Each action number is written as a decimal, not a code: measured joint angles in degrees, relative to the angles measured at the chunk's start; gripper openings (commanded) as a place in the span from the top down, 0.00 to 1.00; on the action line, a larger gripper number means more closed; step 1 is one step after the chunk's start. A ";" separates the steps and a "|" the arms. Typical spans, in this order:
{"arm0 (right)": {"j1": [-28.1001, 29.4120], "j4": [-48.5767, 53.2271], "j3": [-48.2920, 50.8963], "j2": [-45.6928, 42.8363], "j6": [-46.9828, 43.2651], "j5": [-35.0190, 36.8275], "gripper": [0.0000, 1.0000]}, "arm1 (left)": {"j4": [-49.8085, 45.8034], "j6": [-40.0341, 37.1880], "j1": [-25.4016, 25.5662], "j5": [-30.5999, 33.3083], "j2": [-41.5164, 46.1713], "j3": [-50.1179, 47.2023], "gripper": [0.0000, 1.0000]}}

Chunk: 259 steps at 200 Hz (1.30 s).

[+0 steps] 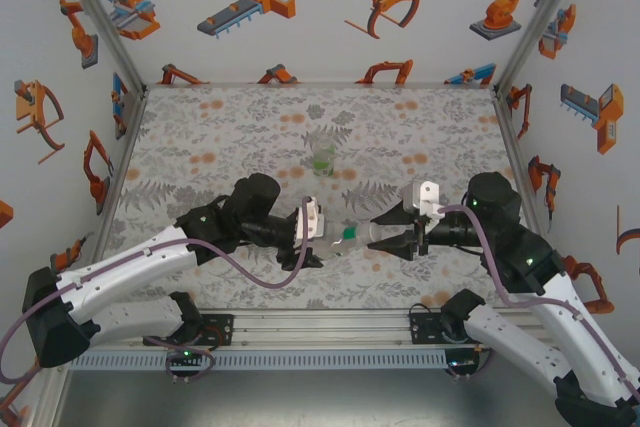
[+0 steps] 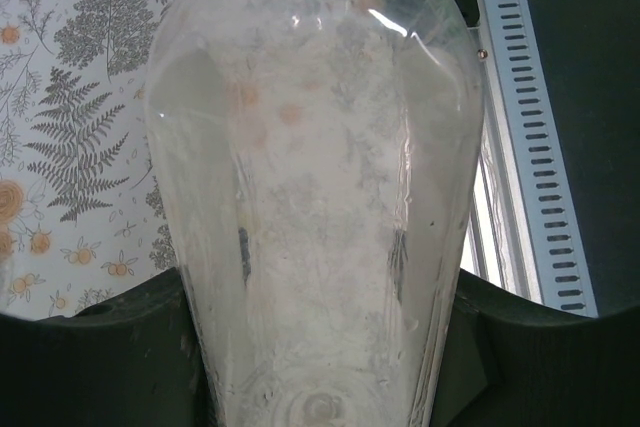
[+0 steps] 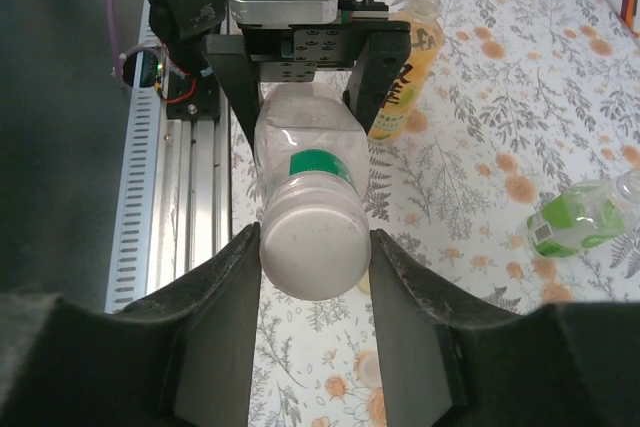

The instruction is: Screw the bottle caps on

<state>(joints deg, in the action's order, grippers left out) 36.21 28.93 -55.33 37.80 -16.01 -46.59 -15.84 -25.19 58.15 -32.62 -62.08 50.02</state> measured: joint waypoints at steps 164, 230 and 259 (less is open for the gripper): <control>0.26 -10.97 5.09 0.98 58.93 28.33 1.00 | 12.26 0.55 0.22 17.99 0.70 -3.89 1.00; 0.26 -5.20 2.95 5.64 81.11 34.18 1.00 | 12.39 1.01 -0.04 24.00 -0.33 -4.20 1.00; 0.37 -5.20 2.99 4.33 81.96 35.04 0.76 | 13.51 0.94 0.07 24.06 -0.31 -4.20 1.00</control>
<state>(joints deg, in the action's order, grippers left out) 36.58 23.73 -52.34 42.13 65.95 -11.55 -2.33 -24.25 58.22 -8.56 -62.39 45.82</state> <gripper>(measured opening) 0.422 0.559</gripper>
